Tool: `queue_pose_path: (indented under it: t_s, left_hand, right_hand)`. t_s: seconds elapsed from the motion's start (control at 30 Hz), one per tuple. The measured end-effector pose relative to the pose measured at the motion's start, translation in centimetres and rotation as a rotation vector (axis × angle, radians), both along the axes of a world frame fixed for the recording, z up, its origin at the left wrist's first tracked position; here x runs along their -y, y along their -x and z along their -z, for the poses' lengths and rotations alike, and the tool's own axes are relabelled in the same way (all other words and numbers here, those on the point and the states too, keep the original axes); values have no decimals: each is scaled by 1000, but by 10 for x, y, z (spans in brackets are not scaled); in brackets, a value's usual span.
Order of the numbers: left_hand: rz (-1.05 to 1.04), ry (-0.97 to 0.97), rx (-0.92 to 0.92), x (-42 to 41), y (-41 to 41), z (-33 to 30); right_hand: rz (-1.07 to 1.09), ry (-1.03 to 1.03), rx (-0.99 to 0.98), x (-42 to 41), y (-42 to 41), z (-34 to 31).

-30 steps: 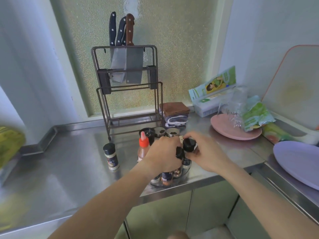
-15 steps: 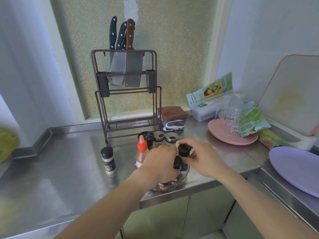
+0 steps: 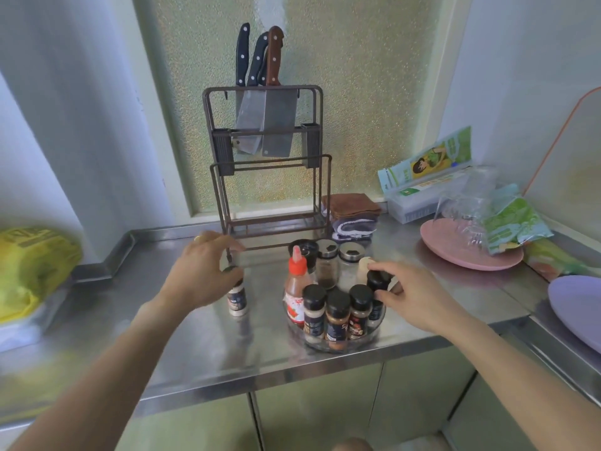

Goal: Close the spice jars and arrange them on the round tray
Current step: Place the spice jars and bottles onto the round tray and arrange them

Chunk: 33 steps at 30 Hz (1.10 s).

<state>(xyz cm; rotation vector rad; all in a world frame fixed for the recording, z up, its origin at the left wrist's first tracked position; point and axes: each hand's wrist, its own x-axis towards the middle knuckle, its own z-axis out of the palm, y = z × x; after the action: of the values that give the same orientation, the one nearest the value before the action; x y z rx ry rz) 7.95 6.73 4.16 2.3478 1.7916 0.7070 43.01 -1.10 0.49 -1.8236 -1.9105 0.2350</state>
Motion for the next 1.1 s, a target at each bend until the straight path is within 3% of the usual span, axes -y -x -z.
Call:
queue_pose_path:
  t_s: [0.1,0.43,0.63,0.77,0.9,1.1]
  left_hand:
    - [7,157,-76,-9,11,24]
    - [-63,105,7,-13,6,35]
    - [-17,-100,139,16,-9,-50]
    - [132,-208,199,28,-50,-117]
    - [317,-173,20,23,-114,-133]
    - [429,-33,-305,7,-177,-80]
  right_hand:
    - [-5,14,77,-2,3,-6]
    - [-20,24,178,-6,9,-7]
    - [-32,15,141,-5,4,-6]
    - [-37,22,40,-3,-3,-6]
    - [-18,18,-25,0,-12,-11]
    - [24,47,-94,9,-25,-4]
